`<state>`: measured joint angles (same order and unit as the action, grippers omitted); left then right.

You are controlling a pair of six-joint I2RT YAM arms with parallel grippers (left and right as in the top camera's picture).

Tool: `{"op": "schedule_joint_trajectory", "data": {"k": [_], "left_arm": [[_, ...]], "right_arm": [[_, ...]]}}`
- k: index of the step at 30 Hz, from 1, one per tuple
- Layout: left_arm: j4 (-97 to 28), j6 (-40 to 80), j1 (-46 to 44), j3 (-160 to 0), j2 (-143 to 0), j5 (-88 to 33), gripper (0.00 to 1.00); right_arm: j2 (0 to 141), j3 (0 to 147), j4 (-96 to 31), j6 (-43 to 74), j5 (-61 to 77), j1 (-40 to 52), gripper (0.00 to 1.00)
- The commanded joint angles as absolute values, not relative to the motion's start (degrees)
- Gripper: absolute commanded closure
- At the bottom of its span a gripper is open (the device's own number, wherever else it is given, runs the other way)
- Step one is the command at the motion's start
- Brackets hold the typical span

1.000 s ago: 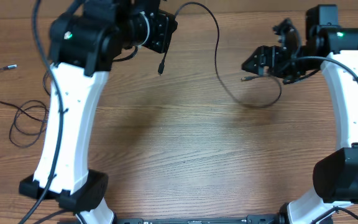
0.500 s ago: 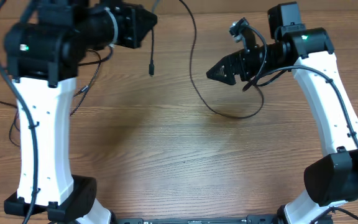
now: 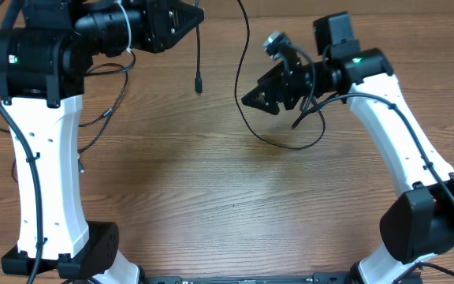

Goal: Untangle cables

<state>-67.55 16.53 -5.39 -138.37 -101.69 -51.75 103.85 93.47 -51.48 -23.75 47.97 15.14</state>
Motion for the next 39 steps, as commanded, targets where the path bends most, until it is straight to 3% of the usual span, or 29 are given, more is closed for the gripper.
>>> {"op": "schedule_joint_trajectory", "data": {"k": [1, 5, 9, 14, 20, 31, 34, 37, 39], "left_arm": [[-66.8, 19.5, -4.4, -138.3, -100.1, -56.2, 0.96], [-66.8, 19.6, -4.3, -138.3, -100.1, -56.9, 0.96], [-66.8, 20.3, -2.9, -138.3, -100.1, -58.1, 0.96], [-66.5, 21.9, 0.4, -138.3, -100.1, -58.0, 0.96], [-67.7, 21.9, 5.6, -138.2, -100.1, -53.5, 0.96], [-79.6, 14.4, 6.6, -138.0, -103.8, -37.1, 0.93], [-81.7, 11.8, 6.1, -138.0, -105.8, -37.0, 0.8], [-83.6, 10.0, 5.0, -138.0, -108.1, -37.1, 0.52], [-84.6, 9.0, 4.3, -138.0, -109.4, -37.2, 0.46]], "right_arm": [[105.3, 92.0, -48.5, -23.6, 47.6, 16.8, 0.27], [107.0, 90.9, -44.5, -23.4, 47.6, 18.5, 0.32], [108.6, 90.5, -40.5, -19.4, 47.6, 19.4, 0.48], [109.0, 90.4, -38.1, -12.9, 47.6, 19.5, 0.96], [108.9, 90.5, -39.7, -2.4, 47.6, 18.5, 0.96], [101.5, 93.5, -50.5, 4.8, 39.7, 18.6, 0.96], [98.5, 93.5, -51.0, 8.1, 39.2, 18.7, 0.96], [96.1, 93.5, -51.8, 11.7, 38.3, 18.8, 0.96], [95.2, 93.5, -52.1, 13.6, 37.7, 19.2, 0.96]]}}
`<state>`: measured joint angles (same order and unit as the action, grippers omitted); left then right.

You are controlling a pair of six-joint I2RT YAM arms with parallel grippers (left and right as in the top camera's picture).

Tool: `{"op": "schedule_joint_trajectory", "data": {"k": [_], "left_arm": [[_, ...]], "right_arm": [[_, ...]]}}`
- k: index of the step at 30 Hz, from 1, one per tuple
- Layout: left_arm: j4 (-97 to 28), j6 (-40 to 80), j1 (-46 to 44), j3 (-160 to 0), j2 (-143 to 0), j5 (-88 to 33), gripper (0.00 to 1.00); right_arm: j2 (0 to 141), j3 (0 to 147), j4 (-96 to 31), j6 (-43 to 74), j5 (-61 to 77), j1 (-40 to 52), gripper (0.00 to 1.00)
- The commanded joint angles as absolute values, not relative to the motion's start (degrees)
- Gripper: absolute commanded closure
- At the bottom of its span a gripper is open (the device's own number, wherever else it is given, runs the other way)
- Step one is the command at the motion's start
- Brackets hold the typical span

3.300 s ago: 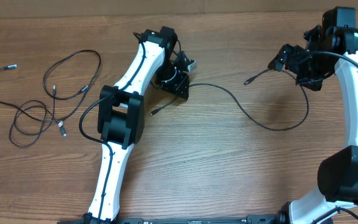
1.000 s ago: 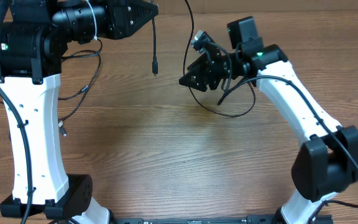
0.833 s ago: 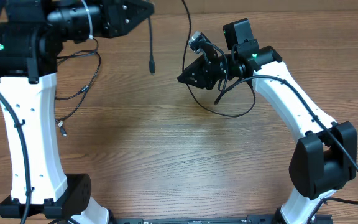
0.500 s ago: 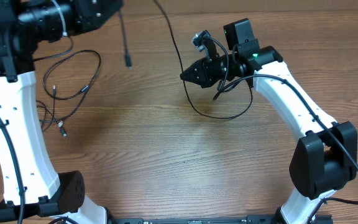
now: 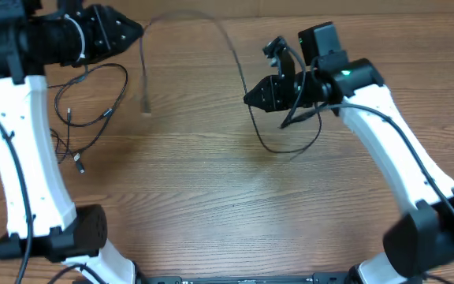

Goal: Untangle cables

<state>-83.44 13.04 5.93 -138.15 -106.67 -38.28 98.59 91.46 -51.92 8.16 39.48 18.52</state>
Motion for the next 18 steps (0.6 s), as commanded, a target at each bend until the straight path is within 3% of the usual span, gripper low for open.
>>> {"op": "schedule_joint_trajectory", "data": {"k": [1, 8, 18], "left_arm": [[-85.2, 8.3, 3.7, -138.0, -110.2, -37.6, 0.45], [-88.0, 2.1, -1.7, -138.0, -113.4, -43.5, 0.46], [-93.3, 0.0, -11.4, -138.0, -118.5, -37.6, 0.48]], "right_arm": [[94.7, 93.5, -52.2, 14.7, 37.0, 19.6, 0.96], [94.2, 93.5, -52.2, 19.4, 31.6, 22.5, 0.96], [94.1, 93.8, -57.7, 21.3, 24.8, 17.5, 0.94]]}}
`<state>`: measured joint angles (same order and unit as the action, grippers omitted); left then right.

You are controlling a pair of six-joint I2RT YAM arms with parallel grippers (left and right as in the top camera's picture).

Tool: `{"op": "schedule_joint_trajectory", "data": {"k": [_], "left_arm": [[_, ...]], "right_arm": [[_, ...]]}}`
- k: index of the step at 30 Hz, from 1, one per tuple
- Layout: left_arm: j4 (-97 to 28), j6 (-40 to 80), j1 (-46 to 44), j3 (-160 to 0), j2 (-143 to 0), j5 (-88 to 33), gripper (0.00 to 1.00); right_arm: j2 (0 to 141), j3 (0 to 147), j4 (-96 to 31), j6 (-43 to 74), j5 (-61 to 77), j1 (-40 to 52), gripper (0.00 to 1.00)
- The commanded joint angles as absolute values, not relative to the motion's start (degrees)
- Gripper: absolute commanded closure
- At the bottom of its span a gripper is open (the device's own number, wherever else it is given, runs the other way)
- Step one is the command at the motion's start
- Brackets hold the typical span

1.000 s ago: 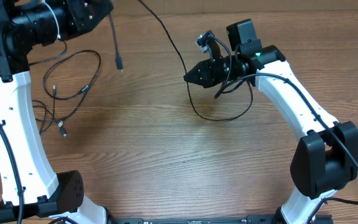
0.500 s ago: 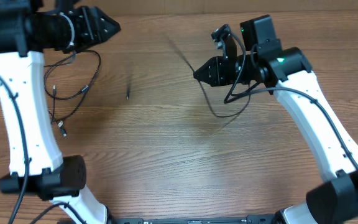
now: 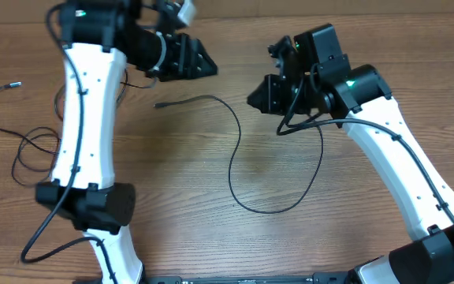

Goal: Untangle cables

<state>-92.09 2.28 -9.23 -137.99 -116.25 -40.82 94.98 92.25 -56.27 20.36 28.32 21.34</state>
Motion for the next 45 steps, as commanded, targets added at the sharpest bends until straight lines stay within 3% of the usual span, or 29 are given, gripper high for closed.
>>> {"op": "schedule_joint_trajectory", "data": {"k": [1, 6, 8, 26, 35, 45], "left_arm": [[-94.0, 0.4, -12.0, -138.0, -118.7, -36.5, 0.48], [-96.8, 9.0, -16.3, -137.6, -121.0, -21.6, 0.5], [-96.3, 11.4, -17.8, -137.0, -121.1, -18.5, 0.5], [-72.4, 20.4, -25.6, -105.7, -121.1, -11.7, 0.52], [-57.5, 20.8, -28.3, -93.4, -121.2, -7.8, 0.57], [-50.0, 15.6, -30.6, -87.7, -121.6, -1.1, 0.56]], "right_arm": [[94.1, 93.8, -58.6, 21.3, 24.6, 16.1, 0.9], [94.1, 93.8, -63.0, 21.2, 24.0, 5.1, 0.63], [94.1, 93.8, -63.8, 20.9, 24.0, 2.9, 0.59], [94.2, 93.8, -67.0, 17.3, 19.5, -0.4, 0.5], [94.2, 93.8, -67.2, 17.3, 19.5, -0.4, 0.49], [94.2, 93.8, -67.4, 16.3, 19.5, -0.4, 0.49]]}}
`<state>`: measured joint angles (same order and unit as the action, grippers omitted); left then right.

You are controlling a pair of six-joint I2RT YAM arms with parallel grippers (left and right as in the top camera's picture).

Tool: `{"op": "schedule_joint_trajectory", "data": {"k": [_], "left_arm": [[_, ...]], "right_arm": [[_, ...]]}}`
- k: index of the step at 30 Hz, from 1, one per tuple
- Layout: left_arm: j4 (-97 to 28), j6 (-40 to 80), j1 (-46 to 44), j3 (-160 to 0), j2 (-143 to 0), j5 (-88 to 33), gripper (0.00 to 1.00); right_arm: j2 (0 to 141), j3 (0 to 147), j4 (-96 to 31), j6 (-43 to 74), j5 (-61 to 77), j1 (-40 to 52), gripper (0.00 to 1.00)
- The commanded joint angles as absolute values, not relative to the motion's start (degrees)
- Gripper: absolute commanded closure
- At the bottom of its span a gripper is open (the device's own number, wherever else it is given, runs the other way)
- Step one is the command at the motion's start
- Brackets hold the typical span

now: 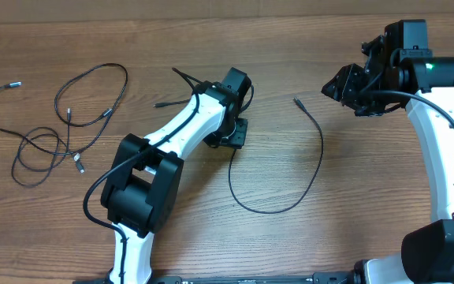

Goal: Untangle cables
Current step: 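Drag the last cable left with the left gripper onto the left pile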

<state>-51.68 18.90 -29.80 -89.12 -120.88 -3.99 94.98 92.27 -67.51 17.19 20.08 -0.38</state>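
One black cable (235,185) lies alone on the wooden table, running from a plug (158,104) at upper middle in a wide loop to a second plug (295,100). A tangle of several black cables (61,130) lies at the far left. My left gripper (228,138) is folded down over the single cable near its upper stretch, and its fingers are hidden under the wrist. My right gripper (327,88) hovers at the upper right, a short way right of the second plug, holding nothing. Its jaws are seen edge-on.
The white left arm (172,138) stretches diagonally from its base (132,197) across the middle of the table. The right arm (448,158) runs along the right edge. Bare wood (369,205) lies between the loop and the right arm.
The right gripper has let go of the cable's end and moved right, and that plug now lies on the table. The left arm has folded down low over the table's middle.
First both grippers held one cable up between them, away from the tangle. Then the left gripper was farther left with the cable arched. Later the left end lay on the table while the right still held. Now the whole cable lies free, apart from the tangle.
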Motion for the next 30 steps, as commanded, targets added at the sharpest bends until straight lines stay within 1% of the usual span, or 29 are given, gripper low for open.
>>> {"op": "schedule_joint_trajectory", "data": {"k": [1, 8, 14, 19, 23, 24, 25, 26, 27, 30], "left_arm": [[-49.3, 14.8, -30.7, -87.4, -121.6, -1.2, 0.57], [-47.7, 8.7, -31.9, -87.1, -121.7, -1.4, 0.61], [-48.0, 8.9, -32.7, -87.1, -123.7, 0.3, 0.64], [-47.9, 12.0, -32.8, -87.1, -125.0, -3.1, 0.65], [-48.6, 14.7, -33.6, -87.1, -127.1, -4.8, 0.73], [-48.9, 15.7, -33.8, -87.1, -127.6, -4.7, 0.76], [-49.0, 16.3, -33.8, -87.1, -127.9, -4.7, 0.81], [-49.2, 17.3, -33.8, -87.1, -128.2, -4.7, 0.89], [-49.3, 18.1, -33.8, -87.1, -128.2, -4.7, 0.96], [-50.3, 19.8, -33.5, -87.7, -127.7, -4.9, 0.96]], "right_arm": [[94.2, 93.8, -67.4, 16.3, 19.5, -0.4, 0.49], [94.2, 93.8, -67.4, 16.2, 19.5, -0.4, 0.48], [94.2, 93.8, -67.4, 16.0, 18.9, -0.4, 0.48], [94.2, 93.8, -67.0, 16.0, 18.9, -0.4, 0.48], [94.2, 93.8, -66.3, 16.0, 18.9, -0.4, 0.48], [94.2, 93.8, -66.3, 16.0, 18.9, -0.4, 0.48], [94.2, 93.8, -66.3, 16.0, 18.9, -0.4, 0.48], [94.2, 93.8, -66.4, 15.9, 18.9, -0.4, 0.48], [94.2, 93.8, -66.3, 15.5, 18.9, -0.4, 0.48], [94.2, 93.8, -66.3, 14.9, 18.9, -0.4, 0.48]]}}
